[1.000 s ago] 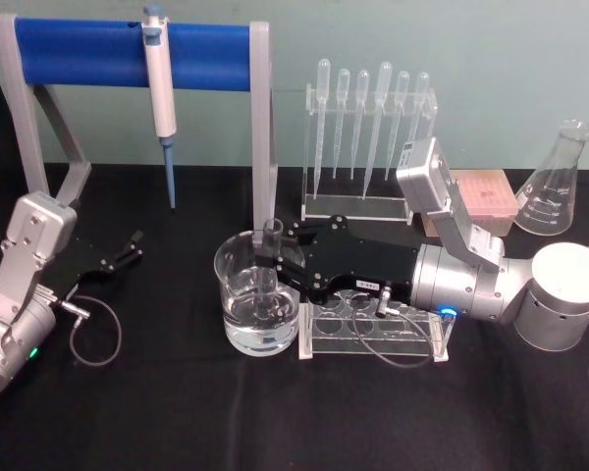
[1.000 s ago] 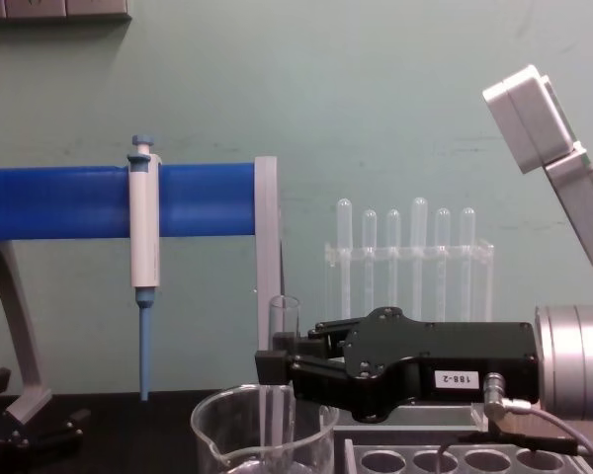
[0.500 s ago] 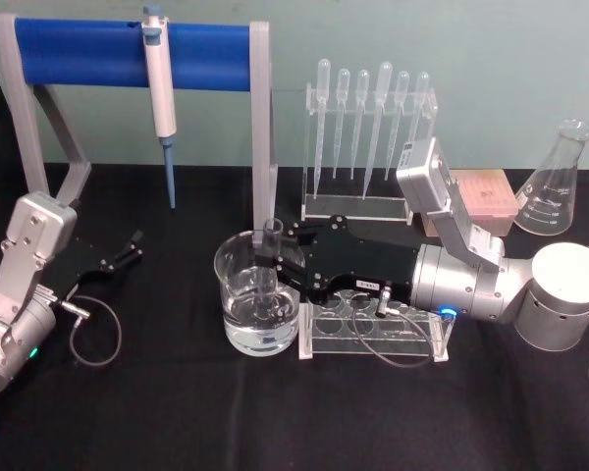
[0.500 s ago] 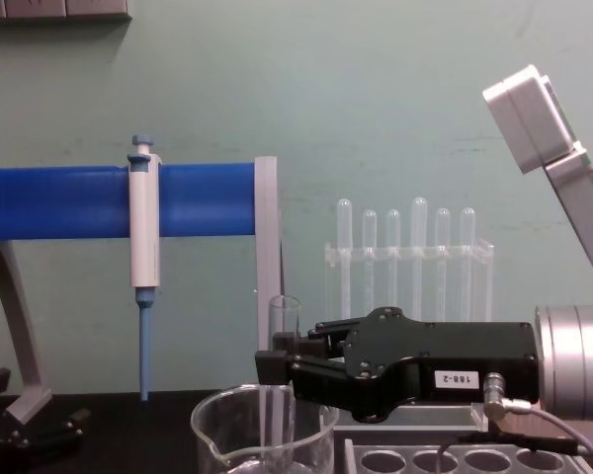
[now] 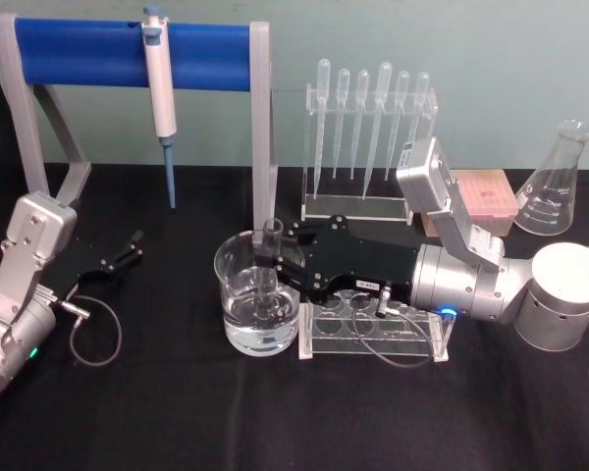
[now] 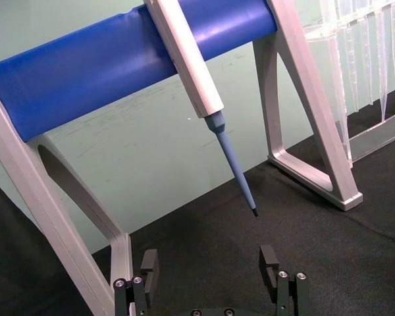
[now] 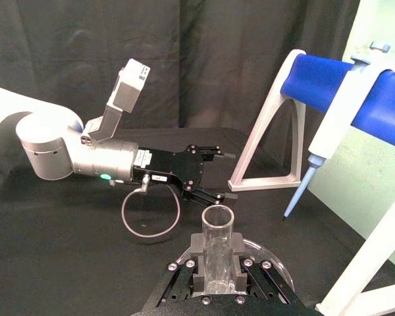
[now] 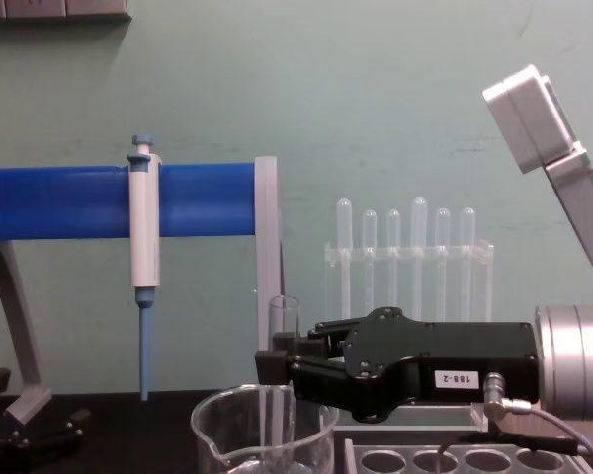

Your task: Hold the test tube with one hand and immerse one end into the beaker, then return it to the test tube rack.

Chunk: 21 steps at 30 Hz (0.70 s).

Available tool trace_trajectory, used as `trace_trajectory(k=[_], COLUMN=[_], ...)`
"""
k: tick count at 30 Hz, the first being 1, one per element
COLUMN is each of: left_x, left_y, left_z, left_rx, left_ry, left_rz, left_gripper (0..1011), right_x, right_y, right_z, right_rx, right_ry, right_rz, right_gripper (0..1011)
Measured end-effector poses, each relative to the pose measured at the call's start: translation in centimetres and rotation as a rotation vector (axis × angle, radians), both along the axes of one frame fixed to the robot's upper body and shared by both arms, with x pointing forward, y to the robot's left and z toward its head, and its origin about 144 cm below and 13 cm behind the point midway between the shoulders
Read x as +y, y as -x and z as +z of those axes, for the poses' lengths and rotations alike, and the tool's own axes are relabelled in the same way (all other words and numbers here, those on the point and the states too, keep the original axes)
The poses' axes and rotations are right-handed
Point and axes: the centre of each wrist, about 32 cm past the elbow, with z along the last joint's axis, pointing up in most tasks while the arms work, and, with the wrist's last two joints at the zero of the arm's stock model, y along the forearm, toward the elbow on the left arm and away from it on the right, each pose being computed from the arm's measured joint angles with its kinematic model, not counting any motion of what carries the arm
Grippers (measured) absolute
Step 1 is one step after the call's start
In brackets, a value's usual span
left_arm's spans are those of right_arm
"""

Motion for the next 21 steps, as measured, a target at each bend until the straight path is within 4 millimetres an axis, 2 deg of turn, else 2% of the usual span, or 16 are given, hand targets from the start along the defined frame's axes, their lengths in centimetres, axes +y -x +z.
trace_trajectory(k=[13,21], left_x=[0.0,0.0], left_y=[0.0,0.0], left_z=[0.0,0.0], left_rx=[0.000,0.000], left_ry=[0.000,0.000], left_rz=[0.000,0.000], left_gripper=[1000,1000], right_x=[0.2,0.3], right_y=[-0.1,-0.3], right_z=[0.4,2.7], right_rx=[-0.006,-0.040], right_ry=[-0.008,-0.030], right_rz=[0.002,0.005], right_gripper=[234,234])
